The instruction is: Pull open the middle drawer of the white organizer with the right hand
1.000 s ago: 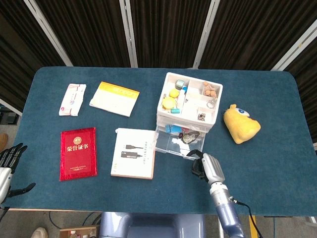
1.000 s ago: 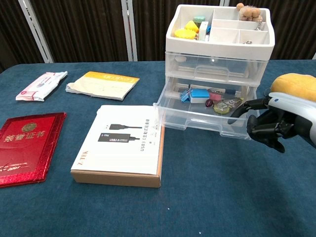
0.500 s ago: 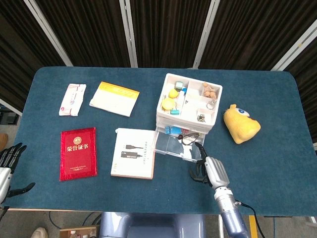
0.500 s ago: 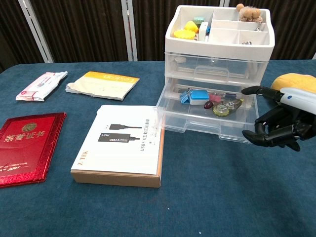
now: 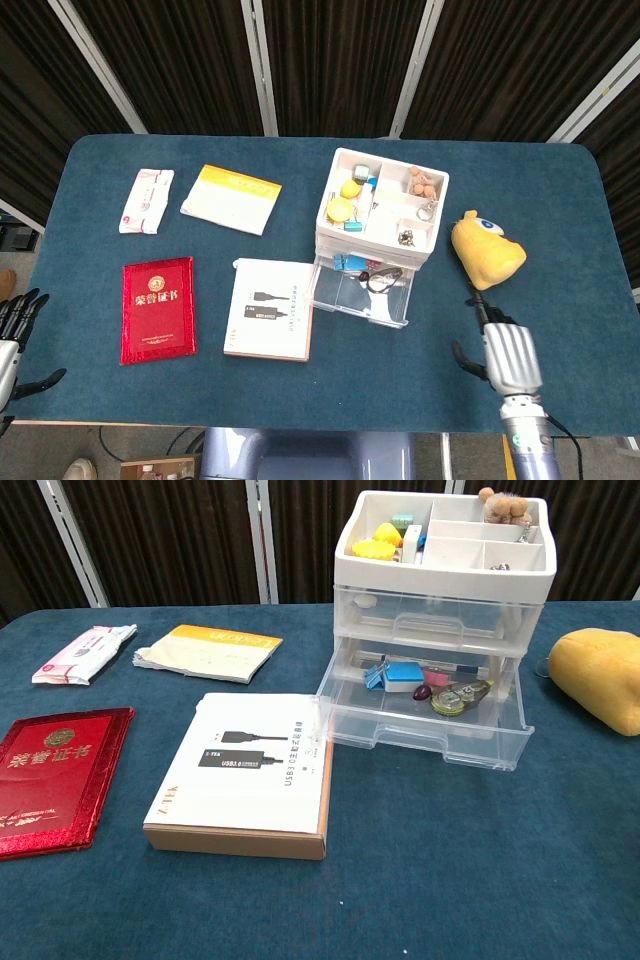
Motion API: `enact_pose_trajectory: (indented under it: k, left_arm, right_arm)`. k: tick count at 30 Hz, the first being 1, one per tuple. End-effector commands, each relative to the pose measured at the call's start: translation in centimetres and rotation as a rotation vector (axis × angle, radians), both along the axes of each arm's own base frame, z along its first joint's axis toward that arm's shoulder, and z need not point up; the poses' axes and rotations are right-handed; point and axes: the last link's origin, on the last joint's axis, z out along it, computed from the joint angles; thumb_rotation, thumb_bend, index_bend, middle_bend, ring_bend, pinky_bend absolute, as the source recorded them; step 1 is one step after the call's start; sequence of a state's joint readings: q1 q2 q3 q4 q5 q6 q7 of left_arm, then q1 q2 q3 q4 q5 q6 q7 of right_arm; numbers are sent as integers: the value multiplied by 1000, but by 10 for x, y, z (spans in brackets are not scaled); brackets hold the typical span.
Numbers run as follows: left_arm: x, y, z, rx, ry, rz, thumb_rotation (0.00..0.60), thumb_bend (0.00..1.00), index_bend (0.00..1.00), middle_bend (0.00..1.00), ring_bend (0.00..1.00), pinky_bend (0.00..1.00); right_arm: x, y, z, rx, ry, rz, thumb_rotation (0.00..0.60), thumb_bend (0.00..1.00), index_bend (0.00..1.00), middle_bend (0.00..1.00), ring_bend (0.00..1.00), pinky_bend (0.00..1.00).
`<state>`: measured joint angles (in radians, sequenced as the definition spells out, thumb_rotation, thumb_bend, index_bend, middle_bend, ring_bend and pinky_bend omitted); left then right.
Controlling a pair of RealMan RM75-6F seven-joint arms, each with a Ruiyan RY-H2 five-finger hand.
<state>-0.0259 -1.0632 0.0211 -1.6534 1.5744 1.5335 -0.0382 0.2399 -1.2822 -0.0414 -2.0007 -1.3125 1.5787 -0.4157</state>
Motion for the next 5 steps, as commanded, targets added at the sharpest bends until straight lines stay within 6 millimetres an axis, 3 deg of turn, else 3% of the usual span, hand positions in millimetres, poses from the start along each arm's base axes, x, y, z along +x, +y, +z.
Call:
enact_pose_trajectory:
  k: [1,5]
  left_arm:
    - [0,-1,-1,8,16,-4,600,23,0,0,0,0]
    - [1,-1,-2,17,50,-23,600,23,0,0,0,0]
  right_arm:
    - [-45,30,30,-50,103,-25,600,270,0,0,0,14]
    - [-66,45,46,-79,128,-42,600,213,0,0,0,0]
